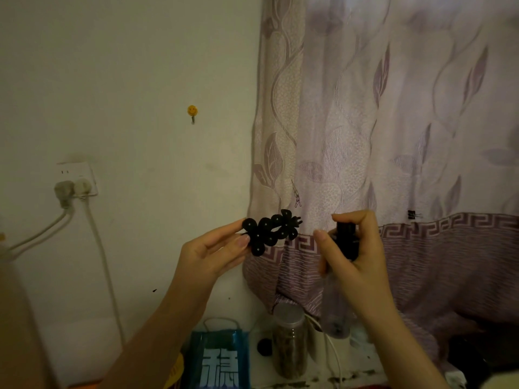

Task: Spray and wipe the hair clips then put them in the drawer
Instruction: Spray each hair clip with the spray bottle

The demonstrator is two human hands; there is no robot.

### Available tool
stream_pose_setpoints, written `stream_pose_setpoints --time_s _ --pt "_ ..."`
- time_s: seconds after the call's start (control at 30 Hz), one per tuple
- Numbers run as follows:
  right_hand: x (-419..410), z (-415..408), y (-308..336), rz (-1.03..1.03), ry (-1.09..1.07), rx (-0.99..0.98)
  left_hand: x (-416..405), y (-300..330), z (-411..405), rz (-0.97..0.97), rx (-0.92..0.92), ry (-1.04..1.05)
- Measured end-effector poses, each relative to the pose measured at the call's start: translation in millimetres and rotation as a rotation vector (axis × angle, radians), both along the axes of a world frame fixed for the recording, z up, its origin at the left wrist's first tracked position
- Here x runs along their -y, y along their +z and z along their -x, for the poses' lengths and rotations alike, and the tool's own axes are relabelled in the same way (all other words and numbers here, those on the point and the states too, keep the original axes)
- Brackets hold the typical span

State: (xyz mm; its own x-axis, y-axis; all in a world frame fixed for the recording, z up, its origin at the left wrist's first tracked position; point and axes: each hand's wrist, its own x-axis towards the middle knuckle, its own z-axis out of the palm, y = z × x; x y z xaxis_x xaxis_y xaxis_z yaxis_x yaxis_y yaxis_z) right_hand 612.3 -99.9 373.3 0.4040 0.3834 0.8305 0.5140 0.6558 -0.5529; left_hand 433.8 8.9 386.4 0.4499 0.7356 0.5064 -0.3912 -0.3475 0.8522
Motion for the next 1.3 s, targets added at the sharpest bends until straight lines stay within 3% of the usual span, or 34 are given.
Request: stream_pose_setpoints --time_s 0.2,0.67,1.0,1.3 --pt "2 -12 -6 -0.036 -0.021 -0.089 0 -2 -1 0.024 -0.011 -0.006" --pt "-2 -19 -15 0.032 -0.072 -0.072 0 -7 -4 0.015 -0.029 -0.010" --pt "2 -18 -25 0.083 0.121 -0.149 -3 -19 -2 0.022 -0.051 -0.011" --pt "2 -9 -47 0.211 0.137 -0.215 -3 -49 11 0.019 -0.128 -0.055"
